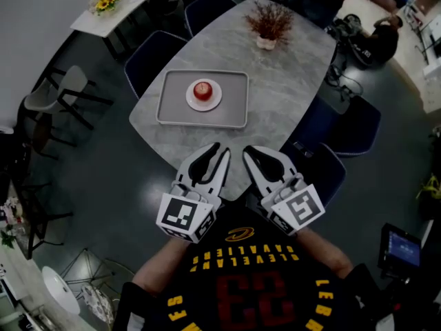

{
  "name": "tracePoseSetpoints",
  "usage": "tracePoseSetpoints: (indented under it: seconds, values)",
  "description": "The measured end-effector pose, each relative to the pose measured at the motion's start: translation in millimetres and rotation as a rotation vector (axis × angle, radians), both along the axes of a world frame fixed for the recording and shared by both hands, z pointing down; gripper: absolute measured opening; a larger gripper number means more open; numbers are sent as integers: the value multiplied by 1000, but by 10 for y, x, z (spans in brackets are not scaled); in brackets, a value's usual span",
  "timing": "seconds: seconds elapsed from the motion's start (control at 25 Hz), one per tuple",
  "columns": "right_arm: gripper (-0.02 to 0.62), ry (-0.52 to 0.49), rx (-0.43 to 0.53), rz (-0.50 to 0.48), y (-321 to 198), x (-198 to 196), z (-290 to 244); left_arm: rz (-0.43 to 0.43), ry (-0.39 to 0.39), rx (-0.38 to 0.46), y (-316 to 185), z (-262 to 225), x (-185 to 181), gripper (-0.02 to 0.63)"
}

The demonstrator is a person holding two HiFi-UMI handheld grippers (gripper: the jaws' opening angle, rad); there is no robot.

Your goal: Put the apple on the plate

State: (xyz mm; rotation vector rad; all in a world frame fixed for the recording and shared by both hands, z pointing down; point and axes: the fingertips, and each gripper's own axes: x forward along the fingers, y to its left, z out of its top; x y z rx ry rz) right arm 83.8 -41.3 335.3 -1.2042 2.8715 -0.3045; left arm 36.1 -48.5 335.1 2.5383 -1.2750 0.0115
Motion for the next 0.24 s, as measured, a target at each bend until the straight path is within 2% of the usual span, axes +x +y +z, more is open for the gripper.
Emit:
tracePoseSetpoints:
  seconds: [0.24]
  values:
    - [26,6,-22,7,-132,-82,74,8,8,-6,-134,59,-77,86]
